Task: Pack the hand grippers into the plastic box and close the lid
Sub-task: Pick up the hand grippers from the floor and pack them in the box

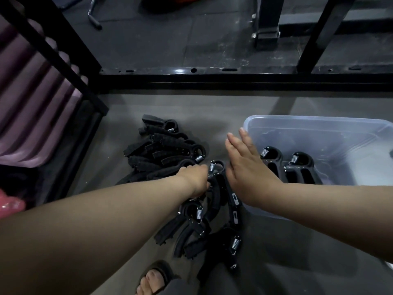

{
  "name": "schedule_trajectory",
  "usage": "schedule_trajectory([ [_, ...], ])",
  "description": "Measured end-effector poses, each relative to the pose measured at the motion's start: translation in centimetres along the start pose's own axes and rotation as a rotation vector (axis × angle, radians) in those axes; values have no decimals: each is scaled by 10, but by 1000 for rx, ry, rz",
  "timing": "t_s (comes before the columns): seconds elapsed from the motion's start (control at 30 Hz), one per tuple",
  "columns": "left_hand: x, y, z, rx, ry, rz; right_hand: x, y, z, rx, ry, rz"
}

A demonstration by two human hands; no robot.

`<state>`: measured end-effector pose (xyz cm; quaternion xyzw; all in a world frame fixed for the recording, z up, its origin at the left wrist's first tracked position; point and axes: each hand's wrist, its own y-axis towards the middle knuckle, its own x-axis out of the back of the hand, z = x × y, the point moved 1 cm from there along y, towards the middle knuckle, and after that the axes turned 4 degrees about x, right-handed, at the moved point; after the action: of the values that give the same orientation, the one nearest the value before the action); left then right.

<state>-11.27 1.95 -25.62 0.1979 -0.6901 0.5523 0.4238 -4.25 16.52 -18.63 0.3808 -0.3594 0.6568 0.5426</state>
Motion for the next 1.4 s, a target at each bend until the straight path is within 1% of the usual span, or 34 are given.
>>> schedule_trajectory([
  [0.13,3,8,-2,21,5,2,-2,-1,-1,7,43,-10],
  [0.3,13,4,0,-50,-4,-76,-2,-1,-1,24,42,-8],
  [0.43,29,-6,5,-50,-44,-256,0,-2,0,17,37,10],
  [0.53,40,-17,12,-21,-165,-454,2,0,2,14,9,21],
  [0.63,53,-28,16,46,-317,-624,6,1,2,5,1,66],
  [0.77,75,-43,10,177,-489,-777,17,-8,1,23,-47,161],
  [0.83,84,-49,2,284,-678,-801,17,-18,3,40,-68,211],
  [0.9,90,-55,-9,374,-928,-817,14,-28,7,43,-49,241],
  [0.97,93,-64,-20,420,-1095,-858,15,-39,13,38,56,214],
  [1.0,95,-69,-24,424,-1135,-879,18,-44,16,26,143,165],
  [1.07,97,-78,-30,377,-1168,-904,29,-54,18,-51,317,6],
  [1.17,99,-89,-42,235,-1150,-885,44,-59,12,-271,576,-225],
  [1.2,99,-93,-49,196,-1145,-865,49,-58,8,-331,632,-292],
  [1.23,98,-97,-57,162,-1146,-845,54,-57,3,-372,652,-320],
  [1.3,96,-104,-73,114,-1163,-799,64,-61,-7,-406,627,-267],
  [1.4,91,-109,-88,47,-1200,-732,76,-73,-24,-381,427,-92],
])
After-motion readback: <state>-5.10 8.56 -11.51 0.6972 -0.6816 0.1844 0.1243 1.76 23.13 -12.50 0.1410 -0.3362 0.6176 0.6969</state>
